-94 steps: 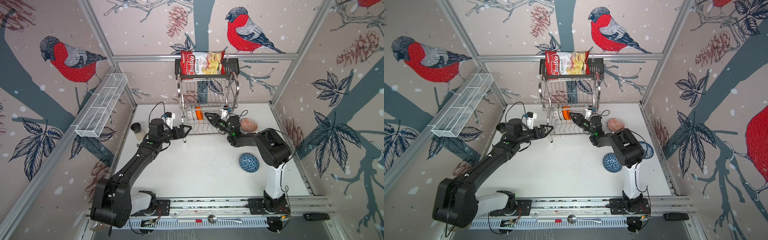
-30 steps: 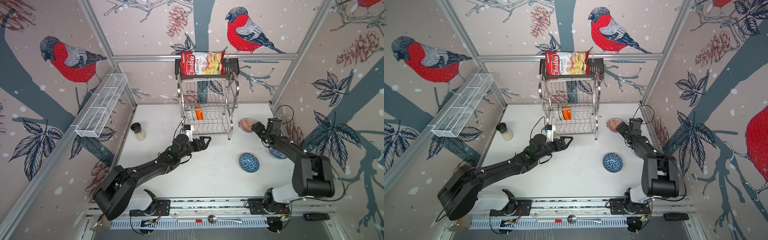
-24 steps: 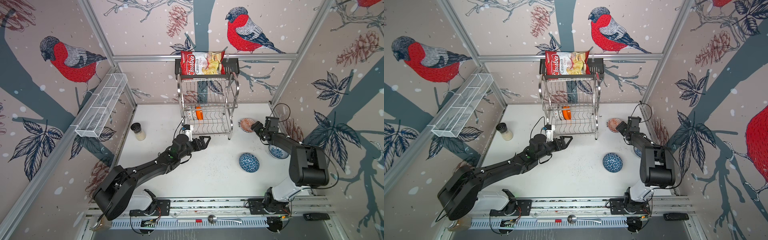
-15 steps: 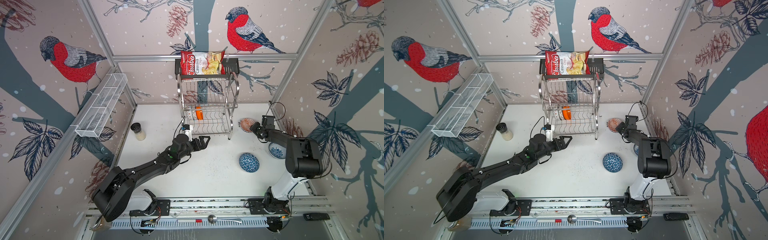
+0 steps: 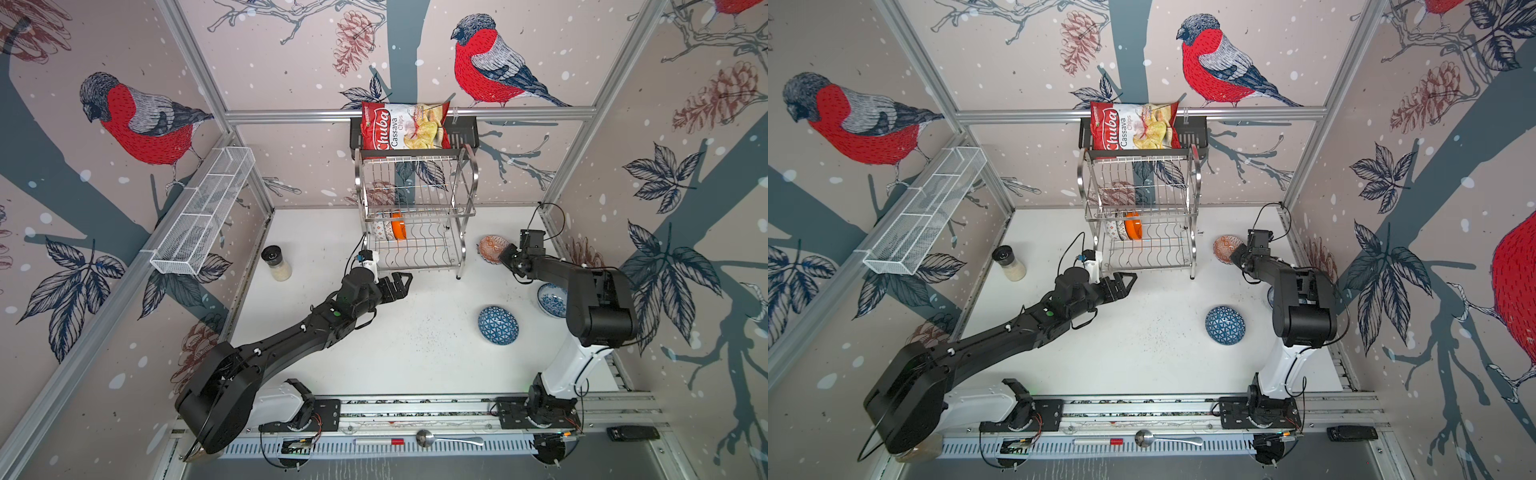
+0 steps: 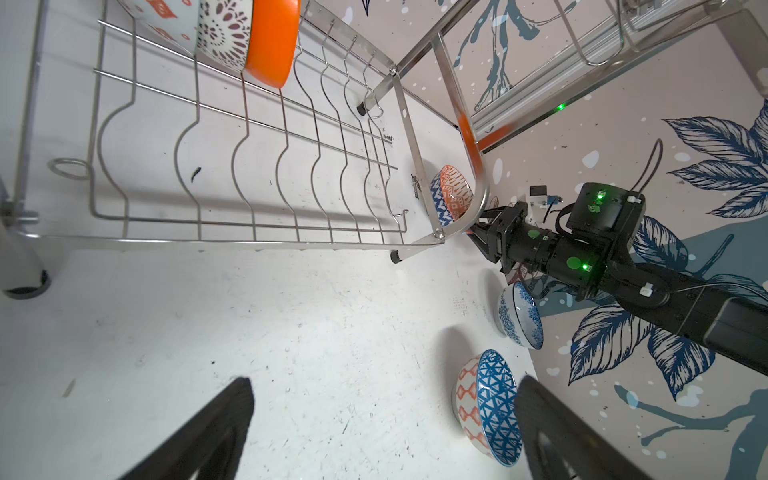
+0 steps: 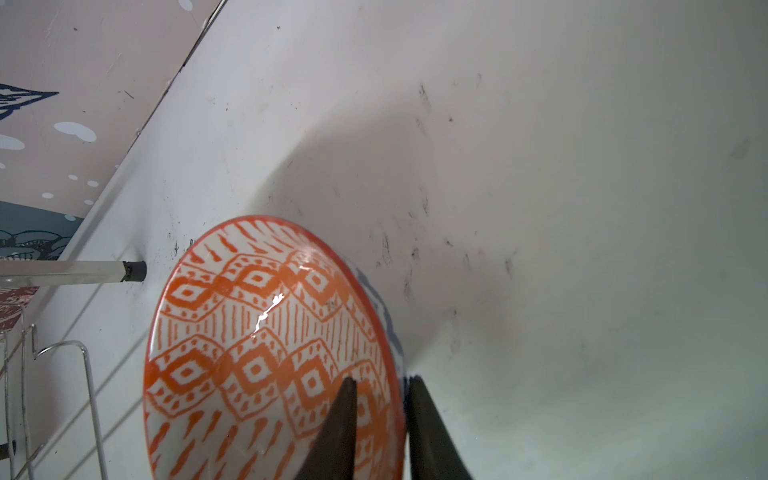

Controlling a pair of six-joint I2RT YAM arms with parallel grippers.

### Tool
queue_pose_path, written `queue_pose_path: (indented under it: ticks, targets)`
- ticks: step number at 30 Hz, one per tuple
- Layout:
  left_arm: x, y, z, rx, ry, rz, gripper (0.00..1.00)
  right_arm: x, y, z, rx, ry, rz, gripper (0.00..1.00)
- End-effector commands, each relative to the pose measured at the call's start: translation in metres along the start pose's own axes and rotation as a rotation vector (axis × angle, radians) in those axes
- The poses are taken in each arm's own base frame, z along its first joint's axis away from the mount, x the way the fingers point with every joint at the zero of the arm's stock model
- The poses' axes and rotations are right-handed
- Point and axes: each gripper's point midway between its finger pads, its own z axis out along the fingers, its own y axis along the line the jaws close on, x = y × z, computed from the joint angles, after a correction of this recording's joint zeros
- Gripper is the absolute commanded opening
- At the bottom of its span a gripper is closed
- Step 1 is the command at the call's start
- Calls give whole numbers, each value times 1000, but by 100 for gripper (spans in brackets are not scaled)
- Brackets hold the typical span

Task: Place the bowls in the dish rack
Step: 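Grasp the orange-red patterned bowl rim with the right gripper while the left gripper advances, then drag the orange-red patterned bowl along the table toward the rack front with the right gripper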

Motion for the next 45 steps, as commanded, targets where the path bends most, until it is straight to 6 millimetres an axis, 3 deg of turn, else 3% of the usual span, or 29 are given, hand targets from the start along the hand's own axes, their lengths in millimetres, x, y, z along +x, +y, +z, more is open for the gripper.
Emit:
queue_pose_path:
  ticks: [1, 7, 12, 18, 24, 34, 39, 45]
  targets:
    - [0, 10, -3, -26, 2, 2, 98, -1, 2, -4, -2, -6, -17, 15]
    - [1, 19, -7, -37, 1, -17, 98, -1, 4, -11, -15, -12, -13, 5]
    - [-3, 18, -11, -26, -12, -23, 98, -1, 5, -19, -26, -21, -9, 2]
    - [-8, 19, -15, -29, -28, -20, 98, 2, 10, -46, -28, -58, -32, 2]
    - [-10, 17, -17, 7, -35, -38, 98, 16, 13, -78, -40, -81, -88, 2]
    - [-10, 12, -16, 42, -19, -36, 98, 66, 30, -115, -62, -53, -233, 2]
    - [-7, 14, -18, 57, -20, -52, 98, 102, 44, -119, -87, -15, -291, 2]
    - [0, 32, -20, 42, -20, -81, 98, 157, 67, -115, -137, 44, -358, 2]
